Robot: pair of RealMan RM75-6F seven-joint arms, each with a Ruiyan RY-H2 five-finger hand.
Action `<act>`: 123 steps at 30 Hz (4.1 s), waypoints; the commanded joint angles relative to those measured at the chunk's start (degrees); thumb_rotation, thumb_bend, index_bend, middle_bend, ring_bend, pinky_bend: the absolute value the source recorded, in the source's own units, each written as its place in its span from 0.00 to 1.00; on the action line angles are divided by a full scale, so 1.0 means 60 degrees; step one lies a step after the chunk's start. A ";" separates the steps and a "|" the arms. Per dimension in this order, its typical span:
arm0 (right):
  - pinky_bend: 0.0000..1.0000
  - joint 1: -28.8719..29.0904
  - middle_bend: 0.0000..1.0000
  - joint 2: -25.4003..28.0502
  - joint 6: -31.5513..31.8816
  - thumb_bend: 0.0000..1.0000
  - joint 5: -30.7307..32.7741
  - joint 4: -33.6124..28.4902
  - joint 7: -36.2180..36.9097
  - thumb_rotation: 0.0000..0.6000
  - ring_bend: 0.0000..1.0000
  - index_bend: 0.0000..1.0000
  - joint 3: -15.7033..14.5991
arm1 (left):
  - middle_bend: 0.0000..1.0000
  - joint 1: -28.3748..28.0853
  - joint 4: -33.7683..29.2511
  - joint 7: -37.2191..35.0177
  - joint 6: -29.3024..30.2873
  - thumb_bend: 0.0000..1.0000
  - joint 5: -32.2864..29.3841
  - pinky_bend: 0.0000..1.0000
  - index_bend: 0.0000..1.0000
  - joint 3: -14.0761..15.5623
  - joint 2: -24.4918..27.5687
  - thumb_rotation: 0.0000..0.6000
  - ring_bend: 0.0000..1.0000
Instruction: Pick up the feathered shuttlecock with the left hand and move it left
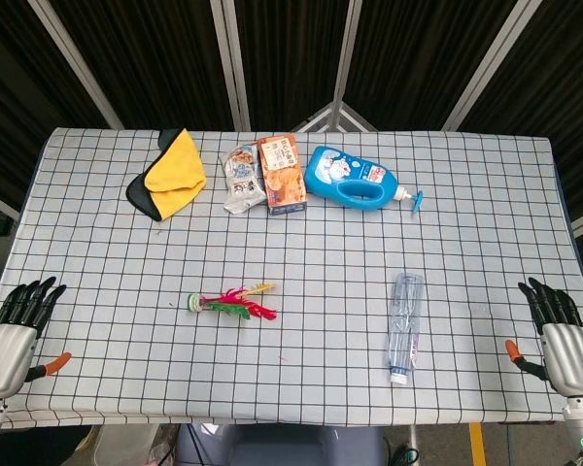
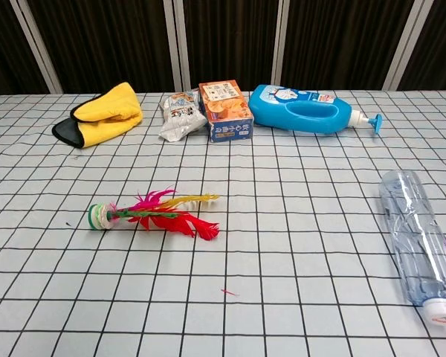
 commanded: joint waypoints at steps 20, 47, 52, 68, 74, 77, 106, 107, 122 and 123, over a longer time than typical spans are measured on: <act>0.00 0.0059 0.00 -0.0064 -0.0016 0.39 -0.0043 -0.0012 0.0021 1.00 0.00 0.00 0.0031 | 0.00 -0.0689 -0.0708 0.1577 -0.0871 0.18 0.0189 0.00 0.23 -0.0253 -0.0111 1.00 0.00; 0.00 0.0003 0.00 0.0059 0.0002 0.39 0.0033 -0.0002 0.0366 1.00 0.00 0.00 0.0032 | 0.02 -0.3850 -0.0550 0.6765 -0.4251 0.37 -0.2531 0.00 0.45 -0.1745 -0.4876 1.00 0.00; 0.00 -0.0016 0.00 0.0091 0.0019 0.39 0.0032 -0.0027 0.0453 1.00 0.00 0.00 0.0030 | 0.03 -0.4149 -0.0021 0.7246 -0.4209 0.40 -0.2906 0.00 0.46 -0.1907 -0.5583 1.00 0.00; 0.00 -0.0017 0.00 0.0125 0.0004 0.39 0.0012 -0.0037 0.0609 1.00 0.00 0.00 0.0029 | 0.10 -0.4556 0.0879 0.7331 -0.3892 0.51 -0.3289 0.00 0.55 -0.1786 -0.6673 1.00 0.00; 0.00 -0.0020 0.00 0.0135 0.0014 0.39 -0.0018 -0.0058 0.0604 1.00 0.00 0.00 0.0019 | 0.12 -0.4553 0.1017 0.7235 -0.3709 0.56 -0.3333 0.00 0.57 -0.1745 -0.6659 1.00 0.00; 0.00 -0.0024 0.00 0.0128 0.0027 0.39 -0.0021 -0.0048 0.0577 1.00 0.00 0.00 0.0020 | 0.12 -0.4551 0.0984 0.7130 -0.3639 0.56 -0.3362 0.00 0.58 -0.1756 -0.6599 1.00 0.00; 0.00 -0.0044 0.00 0.0104 0.0068 0.39 -0.0048 -0.0088 0.0333 1.00 0.00 0.00 0.0000 | 0.12 -0.3561 -0.1695 0.4415 -0.2168 0.57 -0.2800 0.00 0.58 -0.1986 -0.3002 1.00 0.00; 0.00 -0.0043 0.00 0.0100 0.0061 0.39 -0.0045 -0.0093 0.0316 1.00 0.00 0.00 -0.0003 | 0.12 -0.3532 -0.1663 0.4301 -0.2174 0.57 -0.2827 0.00 0.58 -0.1968 -0.2930 1.00 0.00; 0.00 -0.0042 0.00 0.0100 0.0033 0.39 0.0010 -0.0075 0.0285 1.00 0.00 0.00 0.0008 | 0.12 -0.3437 -0.1024 0.3673 -0.2224 0.57 -0.2964 0.00 0.58 -0.1755 -0.2950 1.00 0.00; 0.00 -0.0044 0.00 0.0099 0.0036 0.39 0.0009 -0.0074 0.0286 1.00 0.00 0.00 0.0007 | 0.12 -0.3434 -0.1002 0.3646 -0.2232 0.57 -0.2977 0.00 0.58 -0.1744 -0.2957 1.00 0.00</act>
